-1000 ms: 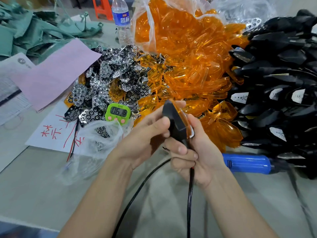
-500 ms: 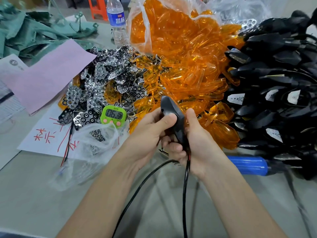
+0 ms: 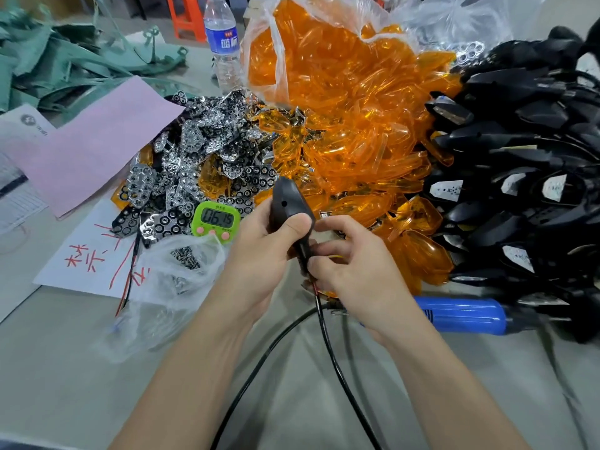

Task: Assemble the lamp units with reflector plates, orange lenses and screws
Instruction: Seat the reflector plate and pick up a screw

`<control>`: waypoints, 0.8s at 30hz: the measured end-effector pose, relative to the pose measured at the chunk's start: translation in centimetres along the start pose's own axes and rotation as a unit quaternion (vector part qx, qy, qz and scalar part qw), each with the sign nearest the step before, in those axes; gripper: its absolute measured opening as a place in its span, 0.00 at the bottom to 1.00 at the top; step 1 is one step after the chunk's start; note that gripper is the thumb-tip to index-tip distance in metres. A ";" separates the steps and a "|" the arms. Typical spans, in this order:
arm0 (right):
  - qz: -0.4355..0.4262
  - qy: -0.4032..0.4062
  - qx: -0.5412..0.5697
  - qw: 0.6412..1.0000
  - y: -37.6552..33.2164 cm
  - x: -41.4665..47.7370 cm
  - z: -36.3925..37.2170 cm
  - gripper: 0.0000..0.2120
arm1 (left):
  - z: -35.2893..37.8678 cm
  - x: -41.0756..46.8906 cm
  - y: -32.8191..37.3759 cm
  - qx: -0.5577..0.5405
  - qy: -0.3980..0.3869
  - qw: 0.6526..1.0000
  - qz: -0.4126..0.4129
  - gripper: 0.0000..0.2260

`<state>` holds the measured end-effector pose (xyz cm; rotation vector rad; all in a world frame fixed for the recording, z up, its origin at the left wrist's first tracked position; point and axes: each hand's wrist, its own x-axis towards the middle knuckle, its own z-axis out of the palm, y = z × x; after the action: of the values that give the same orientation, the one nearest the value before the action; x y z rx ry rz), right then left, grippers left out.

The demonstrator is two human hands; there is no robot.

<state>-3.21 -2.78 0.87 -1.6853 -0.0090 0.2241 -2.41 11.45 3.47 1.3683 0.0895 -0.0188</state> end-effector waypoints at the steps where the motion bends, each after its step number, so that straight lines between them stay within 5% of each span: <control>1: -0.008 0.001 -0.015 1.000 0.1 0.4 0.4 0.17 | -0.5 0.2 -0.1 0.010 0.011 1.000 0.007 0.06; 5: -0.062 0.052 -0.131 0.988 0.6 2.0 2.1 0.12 | -4.2 0.6 0.5 -0.027 0.080 0.996 0.008 0.05; 11: -0.194 -0.028 -0.171 0.966 -0.3 4.6 9.2 0.12 | -10.1 1.2 3.3 -0.124 0.151 0.978 0.078 0.07; 16: -0.179 -0.167 -0.313 0.918 -1.1 7.0 13.7 0.14 | -11.7 2.2 3.9 -0.084 0.168 0.980 0.071 0.07; 24: -0.204 -0.165 -0.472 0.842 -2.7 6.6 15.3 0.10 | -12.2 2.7 3.0 -0.089 0.190 0.978 0.026 0.09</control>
<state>1.24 13.52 0.95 -2.5433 -0.8577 0.1918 -0.12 24.12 3.77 1.1804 0.3677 0.2883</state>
